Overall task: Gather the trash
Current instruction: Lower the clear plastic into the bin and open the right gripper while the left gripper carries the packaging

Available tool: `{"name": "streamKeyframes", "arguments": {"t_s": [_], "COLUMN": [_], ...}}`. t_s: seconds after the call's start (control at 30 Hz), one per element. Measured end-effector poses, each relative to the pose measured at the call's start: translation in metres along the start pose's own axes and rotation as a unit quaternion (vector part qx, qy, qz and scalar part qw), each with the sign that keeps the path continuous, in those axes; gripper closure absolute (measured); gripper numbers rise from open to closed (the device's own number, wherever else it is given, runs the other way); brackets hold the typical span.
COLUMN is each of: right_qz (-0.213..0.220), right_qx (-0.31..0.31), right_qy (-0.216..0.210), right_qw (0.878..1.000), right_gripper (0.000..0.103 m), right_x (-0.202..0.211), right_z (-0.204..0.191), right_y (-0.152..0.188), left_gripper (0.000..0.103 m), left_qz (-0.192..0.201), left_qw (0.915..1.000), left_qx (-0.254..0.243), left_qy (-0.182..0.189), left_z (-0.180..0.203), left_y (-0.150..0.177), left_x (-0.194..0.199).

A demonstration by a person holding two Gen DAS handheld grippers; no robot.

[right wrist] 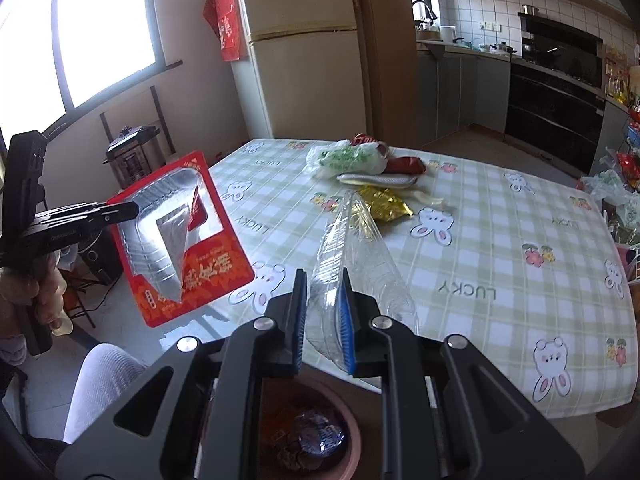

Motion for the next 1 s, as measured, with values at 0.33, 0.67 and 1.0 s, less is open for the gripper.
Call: {"name": "streamKeyframes", "arguments": {"t_s": [0.33,0.67,1.0], "right_qz": [-0.037,-0.086,-0.035], "right_qx": [-0.061,-0.114,-0.104], "right_qy": [-0.054,-0.081,0.017], "right_qw": [0.996,0.986,0.994], "right_gripper": [0.085,0.076,0.007], "right_x": [-0.004,-0.019,0.003], "right_z": [-0.039,-0.043,-0.015], "right_y": [0.065,0.092,0.085], "left_gripper": [0.088,0.088,0.088], "left_qz": [0.001,-0.005,-0.010], "left_qw": [1.0000,0.9998,0.9998], "left_qx": [0.001,0.019,-0.009], "left_qy": [0.005,-0.002,-0.015], "left_z": [0.001,0.009,0.027], "left_y": [0.053,0.090,0.092], "left_x": [0.035,0.048,0.043]}}
Point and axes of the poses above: each gripper's, at about its wrist camera, not at the fingertips, and x roughly against the way its jaws point, z to its right, y to its underside, the point moved 3 cm from there along -x, roughly the way its jaws point, and after that the axes turned 1 degree about -y, right-handed, at the moved point
